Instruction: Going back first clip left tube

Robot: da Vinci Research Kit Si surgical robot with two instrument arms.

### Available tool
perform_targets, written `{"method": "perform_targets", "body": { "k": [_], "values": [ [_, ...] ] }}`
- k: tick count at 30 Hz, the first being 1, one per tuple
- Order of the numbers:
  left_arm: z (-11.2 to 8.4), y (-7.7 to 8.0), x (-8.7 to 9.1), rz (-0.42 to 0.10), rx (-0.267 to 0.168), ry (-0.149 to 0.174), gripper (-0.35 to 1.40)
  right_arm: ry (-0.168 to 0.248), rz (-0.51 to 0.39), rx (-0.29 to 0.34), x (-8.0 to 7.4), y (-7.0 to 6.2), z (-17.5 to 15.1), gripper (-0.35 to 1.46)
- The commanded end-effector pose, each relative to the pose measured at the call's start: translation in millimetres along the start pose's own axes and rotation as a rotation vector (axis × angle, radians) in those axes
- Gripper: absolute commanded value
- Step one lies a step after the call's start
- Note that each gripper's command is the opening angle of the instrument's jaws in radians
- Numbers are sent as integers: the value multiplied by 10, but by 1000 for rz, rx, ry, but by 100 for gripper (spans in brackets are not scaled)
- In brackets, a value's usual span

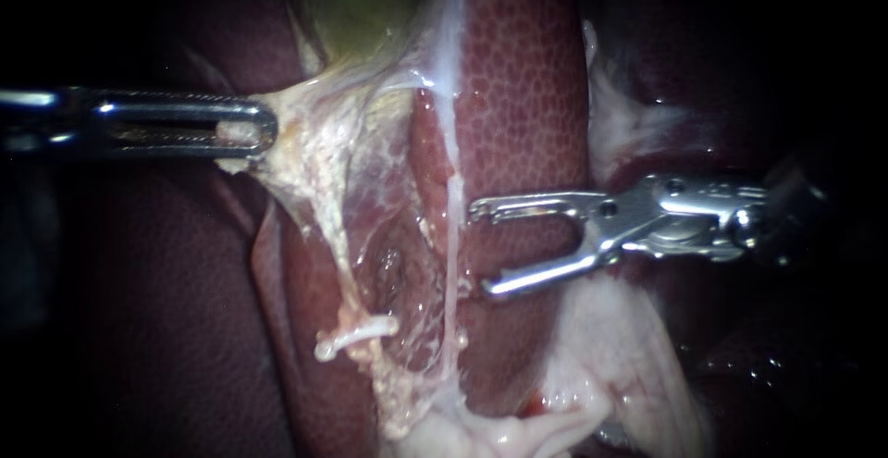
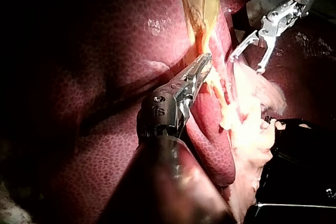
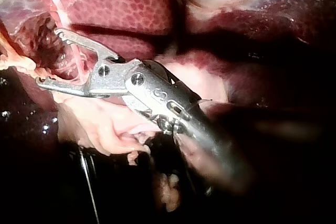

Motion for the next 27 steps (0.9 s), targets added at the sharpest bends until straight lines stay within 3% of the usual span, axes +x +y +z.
{"method": "perform_targets", "body": {
  "k": [1,10,19,27],
  "values": [
    [1,1,1,0,-1,0,-35,-5,-1,-2,4,-1,-6,60],
    [4,1,1,0,-2,0,-35,-24,-37,-8,38,-20,-37,60],
    [20,14,11,6,-6,-3,-35,-23,-42,-7,36,-25,-34,60],
    [55,33,32,19,-15,-1,-35,-23,-44,-8,35,-26,-33,60]
  ]
}}
